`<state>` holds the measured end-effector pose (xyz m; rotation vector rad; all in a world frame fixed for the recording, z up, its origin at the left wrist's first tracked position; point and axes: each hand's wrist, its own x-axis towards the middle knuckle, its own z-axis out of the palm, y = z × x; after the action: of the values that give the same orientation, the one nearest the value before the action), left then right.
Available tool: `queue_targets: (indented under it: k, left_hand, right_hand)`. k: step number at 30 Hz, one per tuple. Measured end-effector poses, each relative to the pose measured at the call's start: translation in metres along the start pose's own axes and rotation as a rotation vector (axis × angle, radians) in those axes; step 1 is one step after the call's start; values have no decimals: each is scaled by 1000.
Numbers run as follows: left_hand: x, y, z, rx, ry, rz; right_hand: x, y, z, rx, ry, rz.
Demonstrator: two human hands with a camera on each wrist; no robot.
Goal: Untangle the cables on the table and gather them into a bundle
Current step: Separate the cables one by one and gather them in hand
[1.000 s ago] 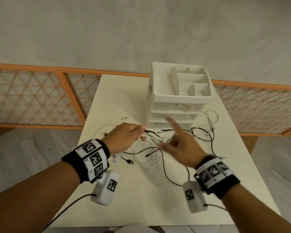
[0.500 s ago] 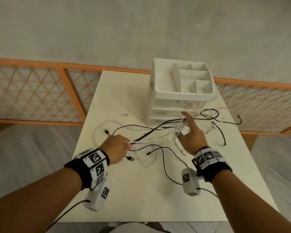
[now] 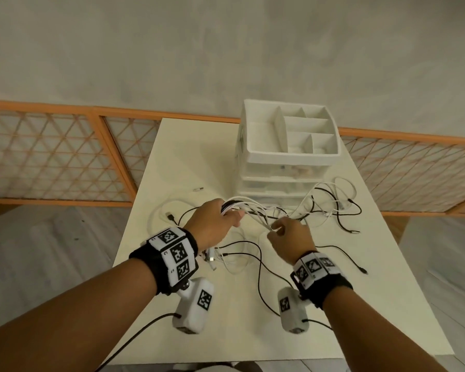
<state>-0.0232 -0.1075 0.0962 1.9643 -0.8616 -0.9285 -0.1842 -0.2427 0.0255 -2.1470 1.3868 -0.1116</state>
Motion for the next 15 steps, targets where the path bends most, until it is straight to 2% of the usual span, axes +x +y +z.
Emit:
queue_targets:
  k: [1, 3, 7, 8, 11, 14, 15]
  left_hand:
    - [2, 4, 2, -42, 9, -5]
    - [6, 8, 3, -128, 19, -10]
    - [9, 9, 5, -161, -20, -18]
    - [10, 8, 5, -167, -30, -26]
    - [13, 5, 5, -178, -41, -51]
    - [15, 7, 8, -203, -77, -32]
    - [14, 11, 10, -229, -90, -14]
  right_hand:
    - [0, -3, -6, -2, 21, -16]
    - [-5, -6, -3, -76, -32, -13]
    - [-26, 10, 40, -274, -318, 92]
    - [-29, 13, 46, -313, -339, 85]
    - [-27, 5, 33, -284, -237, -69]
    - [-23, -24, -14, -60, -55, -349]
    - [-24, -37, -34, 50, 13, -397]
